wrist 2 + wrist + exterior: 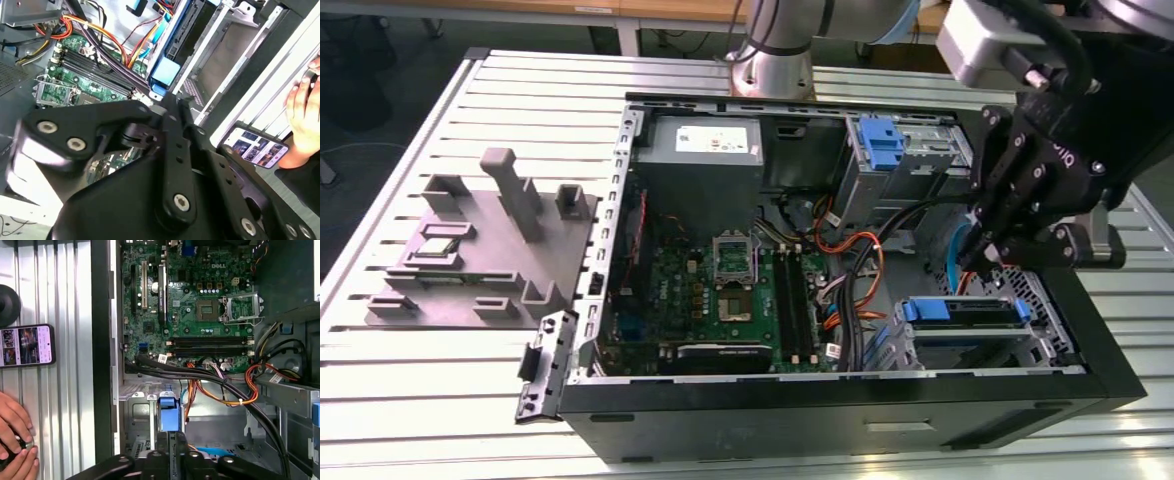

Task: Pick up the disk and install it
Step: 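Insert the disk into the insertion slot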

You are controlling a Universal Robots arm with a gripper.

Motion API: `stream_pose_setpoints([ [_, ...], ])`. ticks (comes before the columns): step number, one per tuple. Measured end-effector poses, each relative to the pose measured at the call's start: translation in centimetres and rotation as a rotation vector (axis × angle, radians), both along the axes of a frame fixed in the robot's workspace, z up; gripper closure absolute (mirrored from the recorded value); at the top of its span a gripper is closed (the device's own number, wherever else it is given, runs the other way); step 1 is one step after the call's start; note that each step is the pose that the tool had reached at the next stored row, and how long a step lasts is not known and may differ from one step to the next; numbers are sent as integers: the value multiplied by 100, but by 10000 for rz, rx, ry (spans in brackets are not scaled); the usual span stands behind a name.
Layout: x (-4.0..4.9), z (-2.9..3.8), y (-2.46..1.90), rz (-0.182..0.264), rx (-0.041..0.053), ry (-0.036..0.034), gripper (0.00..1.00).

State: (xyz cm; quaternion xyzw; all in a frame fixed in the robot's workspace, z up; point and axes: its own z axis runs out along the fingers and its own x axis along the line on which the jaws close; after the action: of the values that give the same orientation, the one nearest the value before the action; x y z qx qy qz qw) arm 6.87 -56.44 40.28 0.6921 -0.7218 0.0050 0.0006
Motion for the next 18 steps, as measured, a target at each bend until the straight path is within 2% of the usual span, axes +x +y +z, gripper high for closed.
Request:
stream_pose_setpoints([
  [1,1,-18,0,0,-5,-4,87],
  [3,3,-55,0,0,-16,-13,90],
  [11,57,-201,1,1,-27,-15,90],
  [18,62,-315,2,1,-26,-14,90],
])
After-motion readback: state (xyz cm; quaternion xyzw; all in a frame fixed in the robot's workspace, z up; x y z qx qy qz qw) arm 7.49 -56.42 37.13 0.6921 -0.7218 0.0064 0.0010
